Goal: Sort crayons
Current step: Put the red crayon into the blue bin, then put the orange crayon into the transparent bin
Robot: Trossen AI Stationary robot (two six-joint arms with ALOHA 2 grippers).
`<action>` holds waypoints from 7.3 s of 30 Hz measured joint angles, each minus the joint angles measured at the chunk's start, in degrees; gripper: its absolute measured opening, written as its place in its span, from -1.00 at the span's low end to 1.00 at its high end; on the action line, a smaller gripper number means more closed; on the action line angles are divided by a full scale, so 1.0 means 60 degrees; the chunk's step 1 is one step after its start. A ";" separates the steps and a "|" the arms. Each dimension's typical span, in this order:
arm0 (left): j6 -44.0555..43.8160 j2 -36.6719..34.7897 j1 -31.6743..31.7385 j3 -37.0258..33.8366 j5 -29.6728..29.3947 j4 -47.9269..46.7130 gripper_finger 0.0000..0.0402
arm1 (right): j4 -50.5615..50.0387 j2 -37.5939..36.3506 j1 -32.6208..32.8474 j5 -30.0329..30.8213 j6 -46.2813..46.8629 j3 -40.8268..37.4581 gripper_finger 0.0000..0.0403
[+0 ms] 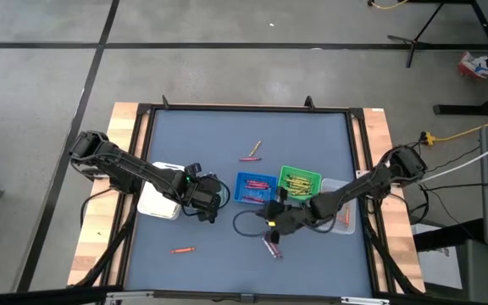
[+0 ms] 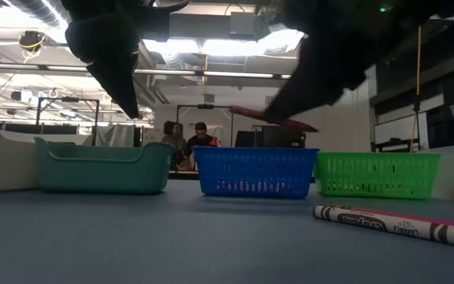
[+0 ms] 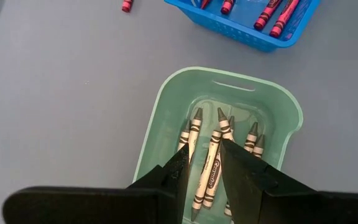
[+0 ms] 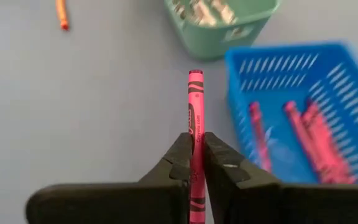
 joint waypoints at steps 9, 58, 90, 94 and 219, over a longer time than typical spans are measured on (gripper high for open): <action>-0.0001 0.0000 0.0000 0.0000 0.0001 0.0004 -0.62 | 0.0175 0.0000 -0.1154 -0.0003 -0.0827 0.0004 -0.88; 0.0090 0.0000 -0.0759 0.0000 0.3282 0.2841 -0.62 | 0.0149 0.0040 -0.1537 -0.0021 -0.0833 0.0004 -0.09; -0.3815 0.1275 -0.6160 -0.0007 0.1086 0.1744 -0.62 | 0.0160 0.0040 -0.1537 -0.0264 -0.0833 0.0004 -0.07; -0.3826 0.1731 -0.6064 -0.0007 0.1124 0.1495 -0.62 | 0.0160 0.0040 -0.1537 -0.0265 -0.0833 0.0004 -0.07; 0.6275 0.2867 -0.0426 -0.0026 0.0266 1.7285 -0.97 | -0.0271 -0.4125 0.1028 0.0101 -0.1276 -0.0346 -0.08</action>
